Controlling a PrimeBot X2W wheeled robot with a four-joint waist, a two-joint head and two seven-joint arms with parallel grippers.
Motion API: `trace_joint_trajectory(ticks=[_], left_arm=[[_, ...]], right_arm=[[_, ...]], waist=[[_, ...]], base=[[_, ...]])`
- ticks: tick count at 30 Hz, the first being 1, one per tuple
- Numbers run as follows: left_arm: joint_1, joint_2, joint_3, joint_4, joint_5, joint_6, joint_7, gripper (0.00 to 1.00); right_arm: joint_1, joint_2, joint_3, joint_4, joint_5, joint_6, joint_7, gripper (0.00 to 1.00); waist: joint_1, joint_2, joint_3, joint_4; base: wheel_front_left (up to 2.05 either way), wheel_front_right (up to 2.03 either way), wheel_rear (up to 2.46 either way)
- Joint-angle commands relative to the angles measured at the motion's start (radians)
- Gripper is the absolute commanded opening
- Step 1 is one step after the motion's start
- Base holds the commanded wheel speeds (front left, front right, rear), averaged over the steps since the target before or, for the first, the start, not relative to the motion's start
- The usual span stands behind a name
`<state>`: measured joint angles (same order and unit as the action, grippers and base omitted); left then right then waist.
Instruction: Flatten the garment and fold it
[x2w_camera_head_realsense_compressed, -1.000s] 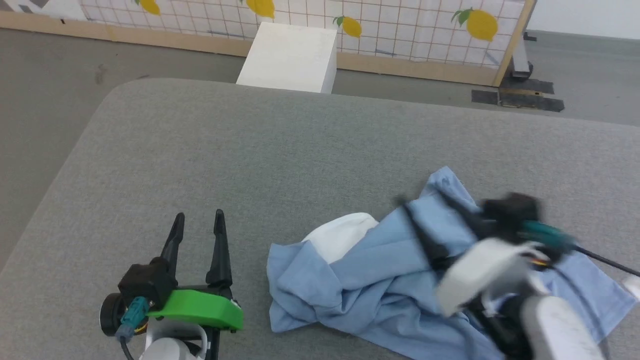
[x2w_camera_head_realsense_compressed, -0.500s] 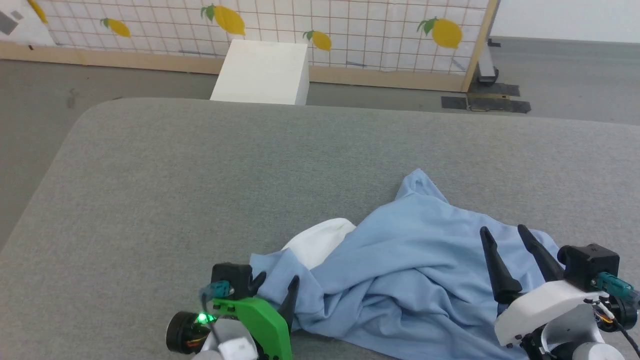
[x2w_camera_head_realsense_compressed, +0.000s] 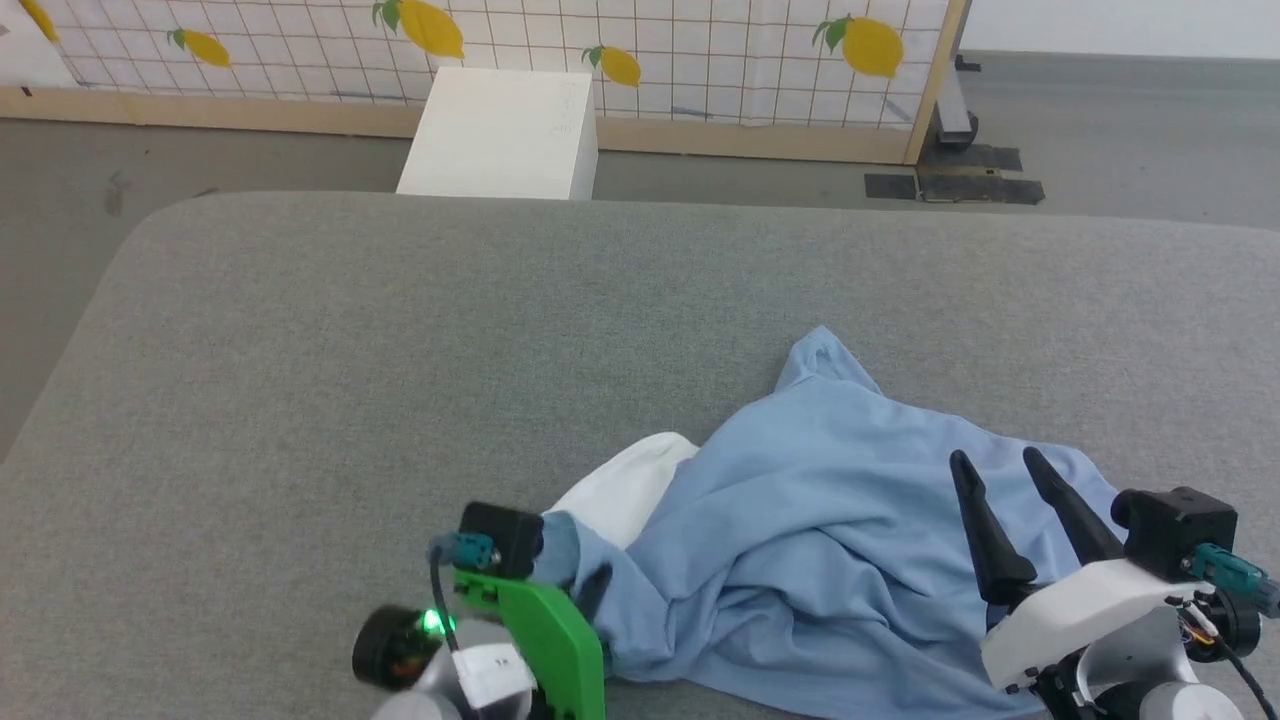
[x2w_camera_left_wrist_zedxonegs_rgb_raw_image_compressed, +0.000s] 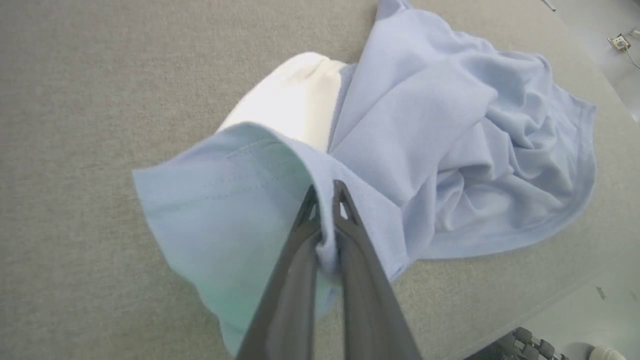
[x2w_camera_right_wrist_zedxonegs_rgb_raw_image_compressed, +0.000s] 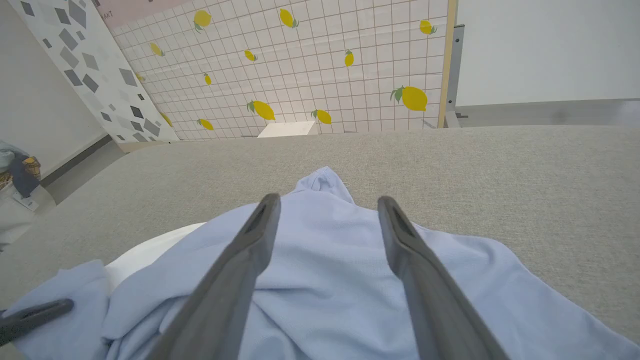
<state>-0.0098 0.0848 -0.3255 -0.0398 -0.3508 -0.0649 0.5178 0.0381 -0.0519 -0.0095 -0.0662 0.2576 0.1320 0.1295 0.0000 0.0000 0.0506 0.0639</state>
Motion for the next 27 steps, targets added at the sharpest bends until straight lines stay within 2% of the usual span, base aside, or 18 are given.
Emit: trace_joint_trajectory(ticks=[1, 9, 15, 20, 24, 27], left_arm=[[-0.048, 0.001, 0.005, 0.003, -0.006, -0.011, -0.04, 0.0], [-0.38, -0.022, -0.017, 0.198, 0.009, -0.044, -0.279, 0.0], [-0.568, -0.033, -0.02, 0.307, -0.034, -0.033, -0.491, 0.0], [-0.518, -0.028, 0.014, 0.326, -0.081, 0.001, -0.56, 0.0], [-0.366, 0.024, 0.066, 0.307, -0.109, 0.047, -0.545, 0.0], [-0.218, 0.066, 0.116, 0.267, -0.135, 0.098, -0.517, 0.0]], right_arm=[[-0.018, 0.002, -0.001, 0.004, 0.01, -0.001, -0.011, 1.0], [-0.052, 0.002, 0.006, 0.016, 0.017, -0.001, -0.017, 1.0], [-0.062, 0.002, 0.013, 0.032, 0.026, -0.001, -0.023, 1.0], [-0.05, 0.002, 0.003, 0.04, 0.025, -0.001, -0.023, 1.0], [-0.04, 0.002, -0.005, 0.035, 0.024, -0.001, -0.018, 1.0], [-0.04, 0.002, -0.006, 0.027, 0.021, -0.001, -0.01, 1.0]], waist=[[0.0, 0.0, 0.005, 0.003], [0.0, 0.0, 0.027, -0.001], [0.0, 0.0, 0.038, -0.02], [0.0, 0.0, 0.041, -0.007], [0.0, 0.0, 0.043, 0.024], [0.0, 0.0, 0.045, 0.054]], base=[[0.0, 0.0, 0.0], [0.0, 0.0, 0.0], [0.0, 0.0, 0.0], [0.0, 0.0, 0.0], [0.0, 0.0, 0.0], [0.0, 0.0, 0.0]])
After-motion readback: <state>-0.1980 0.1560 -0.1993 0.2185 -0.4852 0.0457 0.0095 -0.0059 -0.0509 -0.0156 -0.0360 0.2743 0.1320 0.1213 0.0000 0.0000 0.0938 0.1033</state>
